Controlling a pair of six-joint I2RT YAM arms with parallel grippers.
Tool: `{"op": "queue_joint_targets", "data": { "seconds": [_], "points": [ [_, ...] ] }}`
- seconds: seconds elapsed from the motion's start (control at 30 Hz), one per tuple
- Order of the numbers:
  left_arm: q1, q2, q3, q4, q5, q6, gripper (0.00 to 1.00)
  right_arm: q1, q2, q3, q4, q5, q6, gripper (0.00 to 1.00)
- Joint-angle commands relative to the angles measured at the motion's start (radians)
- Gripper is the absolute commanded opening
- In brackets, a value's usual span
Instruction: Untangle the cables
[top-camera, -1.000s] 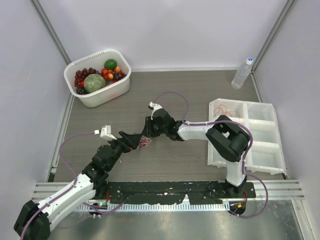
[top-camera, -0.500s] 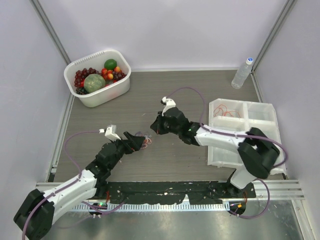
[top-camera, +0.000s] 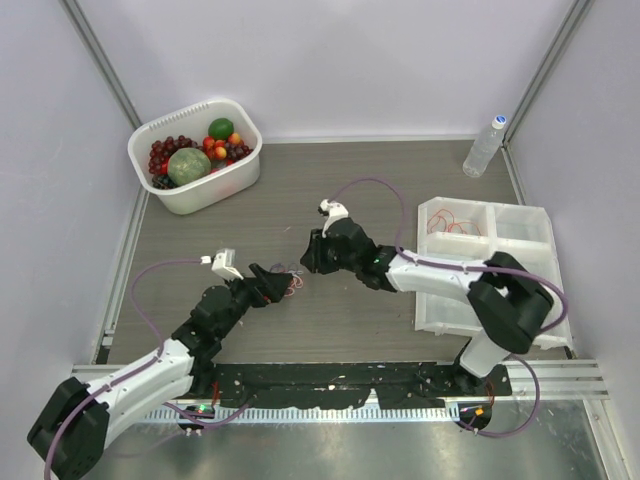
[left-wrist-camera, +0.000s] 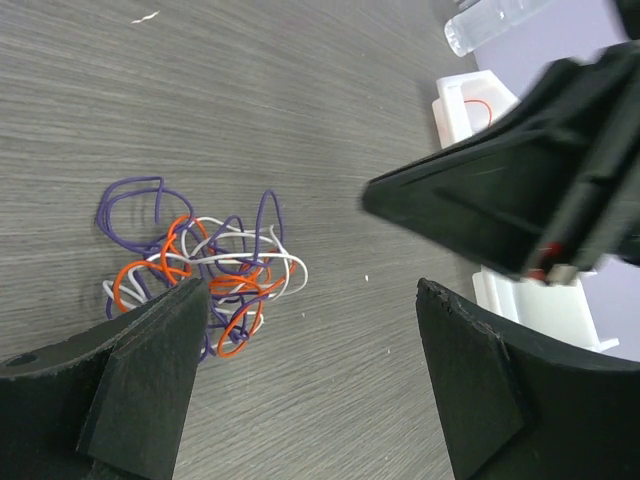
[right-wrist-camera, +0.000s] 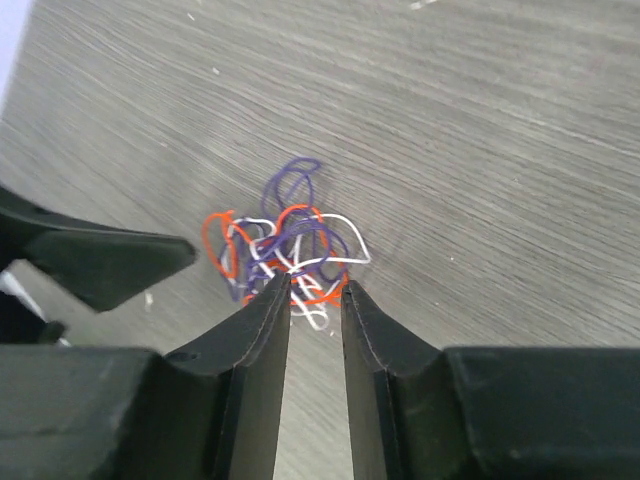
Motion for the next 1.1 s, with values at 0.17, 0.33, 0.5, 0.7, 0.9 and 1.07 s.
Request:
{"op": "queue_joint_targets", "data": {
  "seconds": [0.17, 0.33, 0.5, 0.7, 0.9, 1.07],
  "points": [
    [0.002, -0.035, -0.046, 0.058, 0.003, 0.018, 0.88, 0.006, 0.234, 0.165, 0.007, -0.083, -0.081, 0.27],
    [0.003, -0.015, -0.044, 0.076, 0.011, 0.021, 0.88, 0.003, 0.249, 0.162, 0.055, -0.074, -0.057, 0.28],
    [0.002, 0.000, -0.041, 0.090, 0.015, 0.022, 0.88, 0.004, 0.265, 0.175, 0.047, -0.096, -0.058, 0.28],
    [0.002, 0.005, -0.043, 0.096, 0.017, 0.024, 0.88, 0.004, 0.274, 0.165, 0.067, -0.140, -0.055, 0.29],
    [0.003, 0.009, -0.043, 0.098, 0.017, 0.024, 0.88, 0.003, 0.312, 0.171, 0.064, -0.116, -0.055, 0.29],
    [0.003, 0.011, -0.043, 0.098, 0.017, 0.024, 0.88, 0.003, 0.317, 0.181, 0.057, -0.074, -0.058, 0.29]
  ]
}}
